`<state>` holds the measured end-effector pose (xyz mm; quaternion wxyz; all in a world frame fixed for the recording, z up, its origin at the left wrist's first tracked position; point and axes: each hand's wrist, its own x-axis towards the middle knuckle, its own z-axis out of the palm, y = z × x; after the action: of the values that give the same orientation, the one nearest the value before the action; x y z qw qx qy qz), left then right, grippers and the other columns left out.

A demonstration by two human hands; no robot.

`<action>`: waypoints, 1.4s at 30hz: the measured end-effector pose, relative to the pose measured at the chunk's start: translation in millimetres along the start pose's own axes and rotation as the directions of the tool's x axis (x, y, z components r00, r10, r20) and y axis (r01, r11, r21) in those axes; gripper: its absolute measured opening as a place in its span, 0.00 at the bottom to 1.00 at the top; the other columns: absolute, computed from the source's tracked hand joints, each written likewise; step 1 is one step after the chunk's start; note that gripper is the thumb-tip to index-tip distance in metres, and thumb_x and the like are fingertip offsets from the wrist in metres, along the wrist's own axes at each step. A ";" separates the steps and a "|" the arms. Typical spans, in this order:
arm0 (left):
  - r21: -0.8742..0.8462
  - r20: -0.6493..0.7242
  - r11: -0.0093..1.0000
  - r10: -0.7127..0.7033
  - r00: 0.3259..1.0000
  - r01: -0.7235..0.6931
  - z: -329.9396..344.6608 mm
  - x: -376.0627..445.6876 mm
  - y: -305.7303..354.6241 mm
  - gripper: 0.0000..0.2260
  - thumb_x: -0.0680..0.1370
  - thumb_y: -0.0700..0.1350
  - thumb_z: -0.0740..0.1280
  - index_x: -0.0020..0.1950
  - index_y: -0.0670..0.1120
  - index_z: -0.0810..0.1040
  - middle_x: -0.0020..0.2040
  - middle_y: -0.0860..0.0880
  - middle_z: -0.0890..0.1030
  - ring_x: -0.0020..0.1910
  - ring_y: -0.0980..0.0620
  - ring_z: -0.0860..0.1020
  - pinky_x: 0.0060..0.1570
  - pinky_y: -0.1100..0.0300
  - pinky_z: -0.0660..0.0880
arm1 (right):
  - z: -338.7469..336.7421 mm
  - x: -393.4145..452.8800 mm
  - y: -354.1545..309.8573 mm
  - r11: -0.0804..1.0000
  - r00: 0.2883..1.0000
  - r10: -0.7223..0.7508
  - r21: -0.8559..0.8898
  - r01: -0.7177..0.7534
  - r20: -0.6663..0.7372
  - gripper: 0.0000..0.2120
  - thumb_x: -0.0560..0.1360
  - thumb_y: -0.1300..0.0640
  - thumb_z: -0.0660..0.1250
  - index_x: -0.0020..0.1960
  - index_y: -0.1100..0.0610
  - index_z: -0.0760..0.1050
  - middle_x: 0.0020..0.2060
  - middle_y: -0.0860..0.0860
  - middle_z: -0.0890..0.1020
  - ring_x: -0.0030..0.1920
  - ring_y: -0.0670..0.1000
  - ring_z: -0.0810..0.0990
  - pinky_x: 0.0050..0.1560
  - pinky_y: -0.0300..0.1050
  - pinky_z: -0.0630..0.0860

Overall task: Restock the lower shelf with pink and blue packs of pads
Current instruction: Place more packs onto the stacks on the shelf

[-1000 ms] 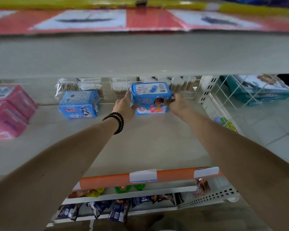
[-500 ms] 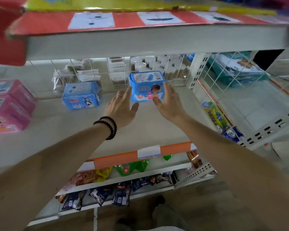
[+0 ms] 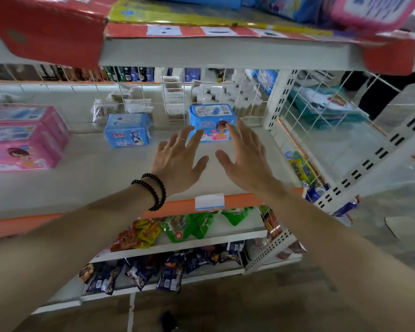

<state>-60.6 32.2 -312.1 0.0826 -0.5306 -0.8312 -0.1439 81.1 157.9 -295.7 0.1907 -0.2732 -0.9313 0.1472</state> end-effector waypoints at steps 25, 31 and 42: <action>0.102 -0.291 0.995 0.033 0.956 -0.003 -173.8 -129.2 98.1 0.28 0.80 0.60 0.57 0.75 0.47 0.68 0.76 0.50 0.68 0.71 0.46 0.71 0.59 0.42 0.73 | -140.8 -119.2 -54.5 0.938 0.922 -0.327 0.047 0.343 -0.206 0.31 0.79 0.35 0.54 0.77 0.48 0.62 0.79 0.47 0.60 0.79 0.52 0.54 0.76 0.52 0.53; 0.106 -0.383 0.994 0.064 0.922 -0.025 -213.4 -140.5 79.5 0.27 0.80 0.60 0.57 0.75 0.47 0.70 0.77 0.50 0.68 0.72 0.46 0.70 0.64 0.43 0.70 | -157.7 -110.9 -89.4 0.912 0.877 -0.384 0.033 0.410 -0.287 0.31 0.79 0.36 0.54 0.77 0.49 0.64 0.78 0.47 0.62 0.79 0.48 0.55 0.77 0.55 0.55; 0.167 -0.461 0.986 0.053 0.886 0.028 -281.6 -180.9 -14.7 0.26 0.80 0.60 0.59 0.74 0.49 0.71 0.76 0.50 0.68 0.72 0.48 0.69 0.63 0.46 0.67 | -138.5 -75.1 -217.5 0.787 0.747 -0.539 0.084 0.612 -0.389 0.30 0.79 0.37 0.59 0.75 0.54 0.68 0.75 0.49 0.68 0.76 0.52 0.64 0.72 0.62 0.64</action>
<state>-1.6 -221.0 -100.7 0.3245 -0.4770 -0.7932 -0.1950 101.4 -36.6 -111.7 0.4140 0.0287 -0.9010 0.1261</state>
